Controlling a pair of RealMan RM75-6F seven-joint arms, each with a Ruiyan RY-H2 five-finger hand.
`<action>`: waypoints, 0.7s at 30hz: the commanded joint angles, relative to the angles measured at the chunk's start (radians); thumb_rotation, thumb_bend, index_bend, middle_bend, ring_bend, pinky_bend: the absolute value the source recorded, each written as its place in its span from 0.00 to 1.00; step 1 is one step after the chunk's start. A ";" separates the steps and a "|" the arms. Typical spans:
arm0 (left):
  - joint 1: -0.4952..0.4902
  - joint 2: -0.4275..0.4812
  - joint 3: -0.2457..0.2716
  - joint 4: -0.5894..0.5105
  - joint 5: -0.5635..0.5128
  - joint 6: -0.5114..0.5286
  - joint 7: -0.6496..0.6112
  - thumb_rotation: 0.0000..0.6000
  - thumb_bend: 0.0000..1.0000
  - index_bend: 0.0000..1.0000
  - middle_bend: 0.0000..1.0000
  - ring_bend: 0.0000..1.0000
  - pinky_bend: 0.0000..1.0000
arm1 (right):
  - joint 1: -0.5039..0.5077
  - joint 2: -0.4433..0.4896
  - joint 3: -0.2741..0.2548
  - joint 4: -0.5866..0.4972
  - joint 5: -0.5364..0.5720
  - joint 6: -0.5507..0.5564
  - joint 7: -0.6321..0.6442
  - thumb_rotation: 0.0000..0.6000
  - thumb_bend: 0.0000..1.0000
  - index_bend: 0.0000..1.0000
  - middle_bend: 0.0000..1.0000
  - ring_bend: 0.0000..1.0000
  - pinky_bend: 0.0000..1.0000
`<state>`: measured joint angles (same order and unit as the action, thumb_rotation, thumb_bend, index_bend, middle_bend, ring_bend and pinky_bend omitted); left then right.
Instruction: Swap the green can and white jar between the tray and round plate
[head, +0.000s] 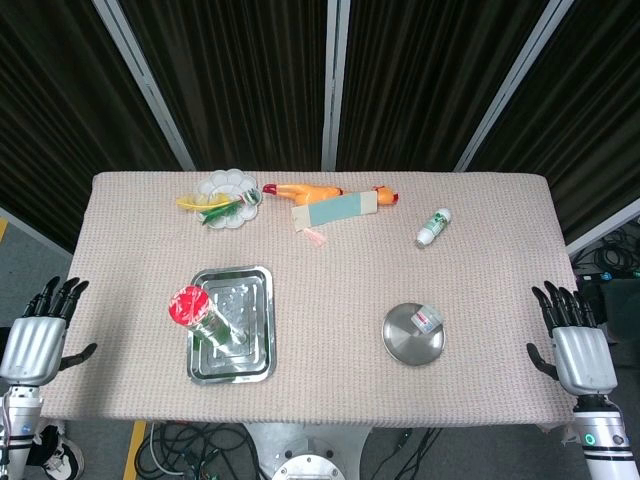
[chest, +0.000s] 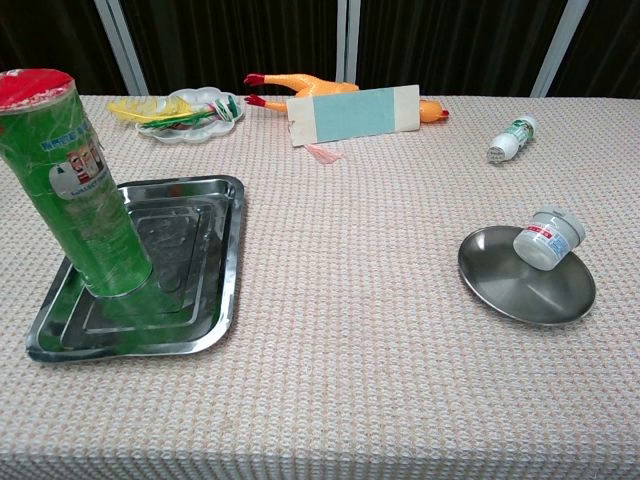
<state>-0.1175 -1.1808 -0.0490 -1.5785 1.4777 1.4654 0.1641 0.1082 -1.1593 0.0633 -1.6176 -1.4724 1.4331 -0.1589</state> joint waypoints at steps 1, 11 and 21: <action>-0.001 0.004 0.003 0.003 0.002 -0.002 -0.007 1.00 0.11 0.11 0.09 0.00 0.19 | 0.003 -0.002 0.001 0.000 0.005 -0.007 -0.007 1.00 0.26 0.00 0.00 0.00 0.00; -0.012 0.017 -0.001 -0.010 0.024 -0.002 -0.052 1.00 0.11 0.11 0.09 0.00 0.19 | 0.005 -0.002 -0.005 -0.008 0.007 -0.016 -0.017 1.00 0.25 0.00 0.00 0.00 0.00; -0.131 0.168 -0.024 -0.179 0.165 -0.085 -0.166 1.00 0.11 0.11 0.09 0.00 0.19 | 0.004 0.002 -0.007 -0.003 0.017 -0.021 -0.030 1.00 0.26 0.00 0.00 0.00 0.00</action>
<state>-0.2173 -1.0404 -0.0678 -1.7318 1.6105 1.4095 0.0244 0.1127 -1.1574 0.0563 -1.6206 -1.4560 1.4119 -0.1871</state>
